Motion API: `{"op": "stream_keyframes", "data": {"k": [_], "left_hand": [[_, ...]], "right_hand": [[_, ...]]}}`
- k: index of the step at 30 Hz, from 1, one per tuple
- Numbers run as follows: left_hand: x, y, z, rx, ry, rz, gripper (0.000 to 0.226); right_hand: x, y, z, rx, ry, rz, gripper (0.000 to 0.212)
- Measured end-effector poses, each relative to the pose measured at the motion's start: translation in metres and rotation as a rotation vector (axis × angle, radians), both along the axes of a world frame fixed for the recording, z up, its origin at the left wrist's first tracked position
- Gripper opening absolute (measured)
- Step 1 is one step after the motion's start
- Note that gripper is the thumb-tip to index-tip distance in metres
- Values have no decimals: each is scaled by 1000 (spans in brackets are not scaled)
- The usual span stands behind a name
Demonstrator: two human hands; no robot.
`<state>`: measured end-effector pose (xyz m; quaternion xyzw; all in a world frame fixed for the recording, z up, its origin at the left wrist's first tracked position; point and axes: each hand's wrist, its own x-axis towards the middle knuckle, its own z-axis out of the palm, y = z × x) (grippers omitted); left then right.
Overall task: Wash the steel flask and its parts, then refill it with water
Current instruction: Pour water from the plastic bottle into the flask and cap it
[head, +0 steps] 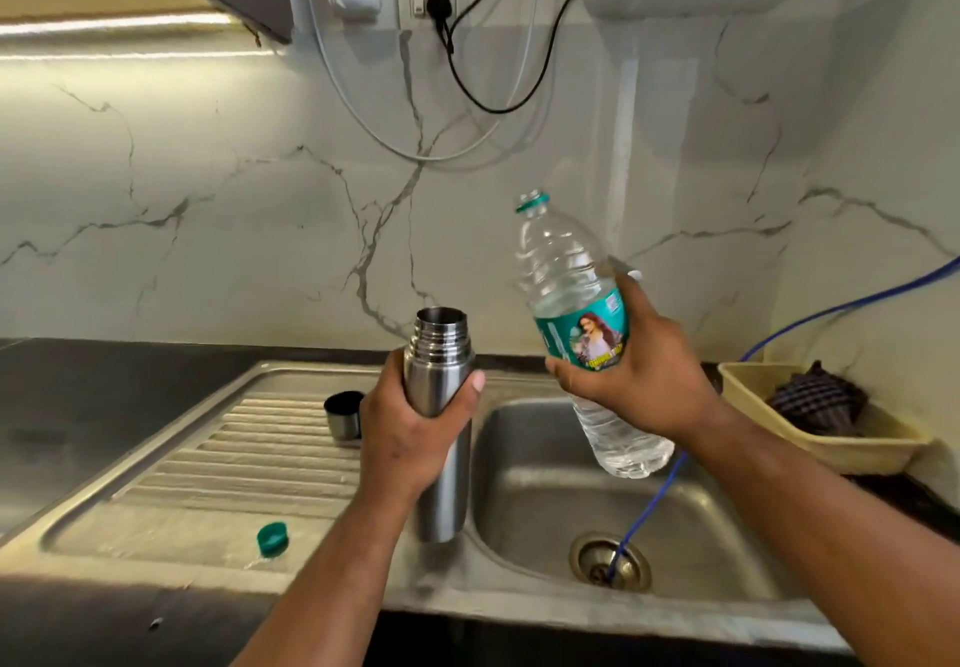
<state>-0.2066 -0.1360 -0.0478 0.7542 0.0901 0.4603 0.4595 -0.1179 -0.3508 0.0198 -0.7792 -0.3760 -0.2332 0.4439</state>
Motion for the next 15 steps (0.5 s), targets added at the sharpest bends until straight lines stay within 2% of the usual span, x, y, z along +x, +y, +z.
{"op": "stream_keyframes", "data": {"k": [5,15], "left_hand": [[-19,12,-15,-25,33,14,52],[-41,33,-16,-117,12,39,51]], "right_hand": [[-17,7,-25,123,121,76,80],[-29,31,-53,217,212,106,79]]}}
